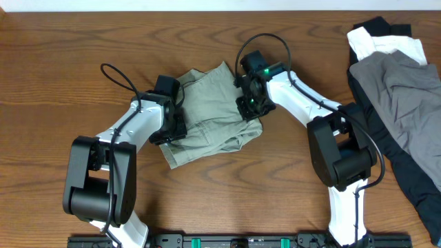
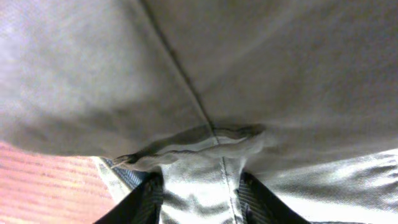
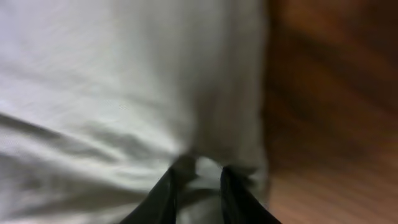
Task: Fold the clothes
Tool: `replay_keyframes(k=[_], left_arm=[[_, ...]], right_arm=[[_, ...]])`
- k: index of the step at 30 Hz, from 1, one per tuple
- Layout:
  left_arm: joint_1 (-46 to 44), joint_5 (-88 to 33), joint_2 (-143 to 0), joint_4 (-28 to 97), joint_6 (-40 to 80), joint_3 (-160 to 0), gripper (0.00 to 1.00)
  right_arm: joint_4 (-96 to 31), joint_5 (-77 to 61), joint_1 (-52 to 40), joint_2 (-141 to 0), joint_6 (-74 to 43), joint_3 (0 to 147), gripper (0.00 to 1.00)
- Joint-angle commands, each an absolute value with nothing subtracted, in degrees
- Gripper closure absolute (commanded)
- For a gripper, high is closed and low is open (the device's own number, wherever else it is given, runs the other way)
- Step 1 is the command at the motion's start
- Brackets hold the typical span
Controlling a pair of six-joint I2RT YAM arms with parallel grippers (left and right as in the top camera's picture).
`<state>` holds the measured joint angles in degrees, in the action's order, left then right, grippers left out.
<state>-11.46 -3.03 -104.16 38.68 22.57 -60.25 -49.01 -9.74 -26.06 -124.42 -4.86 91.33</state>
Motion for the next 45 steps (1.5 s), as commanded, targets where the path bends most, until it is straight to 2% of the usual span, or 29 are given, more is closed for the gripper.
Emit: replay_keyframes(k=[1,4,7,9,13,19,28,33,42,45], left_arm=[[-11.49,-2.50,-104.60,41.60,22.68,-58.46,0.61],[-11.55,-2.48,-100.29,42.37,20.93,-58.48,0.62],[-11.53,-1.98,-93.27,41.45,18.48,-58.48,0.61],[-11.53,-1.80,-88.84,39.00,15.31,-58.48,0.60],[-11.51,4.12,-83.44,30.50,12.88,-58.46,0.47],[-9.98,4.86,-87.50,16.21,9.63,-58.46,0.47],[-7.38,-0.01,-100.97,6.26,6.83,-58.48,0.47],[-5.76,0.05,-105.51,7.07,6.20,-58.48,0.47],[-3.60,3.05,-106.74,20.58,6.24,-58.35,0.48],[-3.62,3.01,-106.74,25.63,8.86,-58.33,0.57]], right_arm=[[-49.32,-3.09,-24.75,-119.83,-6.70,94.72,0.76],[-49.60,-3.05,-24.75,-115.35,-6.85,96.51,0.74],[-50.70,-3.84,-24.75,-110.78,-6.83,96.82,0.67],[-52.47,-6.31,-24.75,-108.33,-6.81,96.82,0.68],[-56.64,-15.40,-25.19,-106.74,-6.81,96.79,0.74],[-58.92,-21.26,-27.11,-108.66,-7.05,95.24,0.75],[-57.41,-21.23,-30.83,-113.19,-8.12,92.49,0.72],[-54.50,-21.19,-32.60,-117.97,-8.12,92.44,0.72],[-51.03,-19.77,-31.79,-126.19,-8.16,92.44,0.75],[-50.28,-16.49,-31.07,-126.87,-8.14,92.44,0.77]])
